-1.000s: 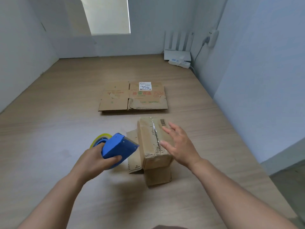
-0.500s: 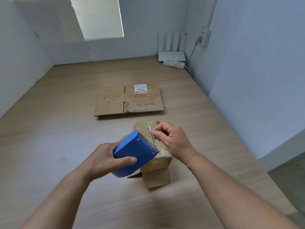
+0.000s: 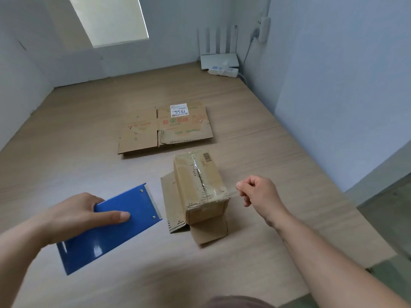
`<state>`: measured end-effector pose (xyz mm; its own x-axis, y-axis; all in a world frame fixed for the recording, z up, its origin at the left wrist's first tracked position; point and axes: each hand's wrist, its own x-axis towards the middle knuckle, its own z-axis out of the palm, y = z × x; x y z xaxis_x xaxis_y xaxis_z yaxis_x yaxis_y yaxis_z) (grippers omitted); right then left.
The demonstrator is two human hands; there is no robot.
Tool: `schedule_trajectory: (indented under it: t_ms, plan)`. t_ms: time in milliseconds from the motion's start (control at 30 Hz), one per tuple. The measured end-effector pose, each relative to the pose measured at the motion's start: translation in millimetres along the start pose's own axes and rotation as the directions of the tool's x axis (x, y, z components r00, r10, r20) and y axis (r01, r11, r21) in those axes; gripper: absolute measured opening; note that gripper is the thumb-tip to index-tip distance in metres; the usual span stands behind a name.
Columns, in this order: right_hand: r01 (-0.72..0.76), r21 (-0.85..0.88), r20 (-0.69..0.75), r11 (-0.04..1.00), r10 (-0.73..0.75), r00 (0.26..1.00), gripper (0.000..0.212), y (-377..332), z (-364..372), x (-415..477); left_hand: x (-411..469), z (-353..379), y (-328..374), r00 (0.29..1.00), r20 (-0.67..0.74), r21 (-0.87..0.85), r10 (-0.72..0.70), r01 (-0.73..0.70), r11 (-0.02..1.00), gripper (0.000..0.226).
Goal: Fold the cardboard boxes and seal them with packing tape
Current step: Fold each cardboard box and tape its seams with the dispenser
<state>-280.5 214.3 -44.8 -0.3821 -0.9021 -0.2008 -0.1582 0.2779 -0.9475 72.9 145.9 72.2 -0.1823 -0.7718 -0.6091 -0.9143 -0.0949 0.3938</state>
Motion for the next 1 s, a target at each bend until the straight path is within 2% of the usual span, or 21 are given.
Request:
schedule_trajectory:
  t_ms: [167, 500, 767, 900, 967, 1000]
  plan:
    - [-0.048, -0.013, -0.01, 0.999, 0.048, 0.999, 0.026, 12, 9, 2, 7, 8, 2, 0.997, -0.016, 0.071, -0.076, 0.077, 0.995, 0.1]
    - [-0.128, -0.102, -0.021, 0.987, 0.127, 0.992, 0.025, 25, 10, 9, 27, 31, 12, 0.988, -0.104, 0.196, -0.118, 0.137, 0.971, 0.066]
    - [-0.253, -0.053, 0.049, 0.966, 0.256, 0.966, 0.024, 28, 23, 13, 56, 51, 15, 0.963, -0.229, 0.386, -0.143, 0.225, 0.894, 0.067]
    - [-0.313, -0.023, 0.09, 0.95, 0.313, 0.945, 0.025, 27, 33, 13, 66, 68, 16, 0.955, -0.229, 0.423, -0.188, 0.271, 0.864, 0.064]
    - [-0.321, -0.056, 0.096, 0.946, 0.325, 0.941, 0.023, 26, 33, 13, 70, 76, 22, 0.955, -0.227, 0.438, -0.193, 0.277, 0.855, 0.063]
    - [-0.304, -0.126, 0.088, 0.944, 0.316, 0.945, 0.022, 24, 33, 13, 73, 79, 27, 0.955, -0.227, 0.448, -0.19, 0.276, 0.85, 0.062]
